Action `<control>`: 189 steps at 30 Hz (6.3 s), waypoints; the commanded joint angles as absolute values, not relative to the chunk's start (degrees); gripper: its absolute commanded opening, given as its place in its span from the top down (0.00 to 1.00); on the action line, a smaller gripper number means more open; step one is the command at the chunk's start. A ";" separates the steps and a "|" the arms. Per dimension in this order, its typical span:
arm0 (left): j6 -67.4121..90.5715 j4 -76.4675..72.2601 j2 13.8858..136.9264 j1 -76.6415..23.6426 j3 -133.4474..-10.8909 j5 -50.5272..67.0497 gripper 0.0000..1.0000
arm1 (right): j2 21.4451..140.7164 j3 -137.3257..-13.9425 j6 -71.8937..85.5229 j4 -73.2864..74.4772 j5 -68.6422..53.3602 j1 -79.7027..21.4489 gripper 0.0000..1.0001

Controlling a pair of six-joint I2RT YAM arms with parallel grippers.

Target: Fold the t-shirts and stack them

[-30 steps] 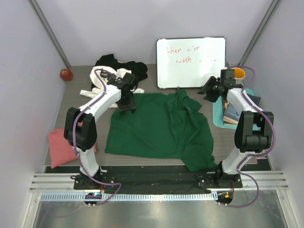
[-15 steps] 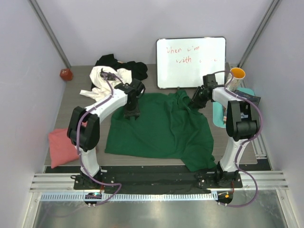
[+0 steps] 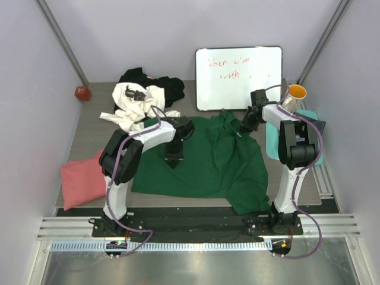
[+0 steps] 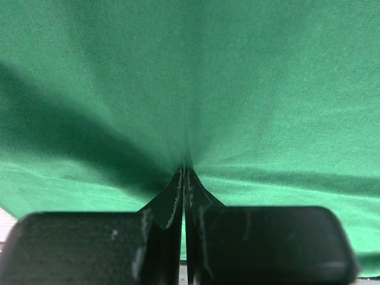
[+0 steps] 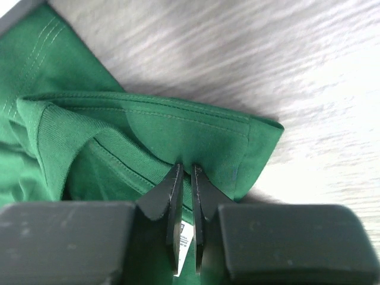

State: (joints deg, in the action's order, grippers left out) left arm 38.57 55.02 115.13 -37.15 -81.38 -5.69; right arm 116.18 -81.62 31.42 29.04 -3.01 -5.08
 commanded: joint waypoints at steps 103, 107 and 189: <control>41.57 62.23 113.14 -21.27 -96.68 -25.50 0.72 | 72.51 -58.88 25.75 29.96 -5.37 -7.65 0.56; 41.05 61.09 104.61 -21.27 -86.97 -23.21 0.73 | 72.42 -58.72 25.05 32.61 -3.96 -7.65 0.54; 63.46 62.05 68.90 -26.98 -37.09 -2.90 0.46 | 35.51 -33.75 57.83 51.42 -4.48 -3.25 0.39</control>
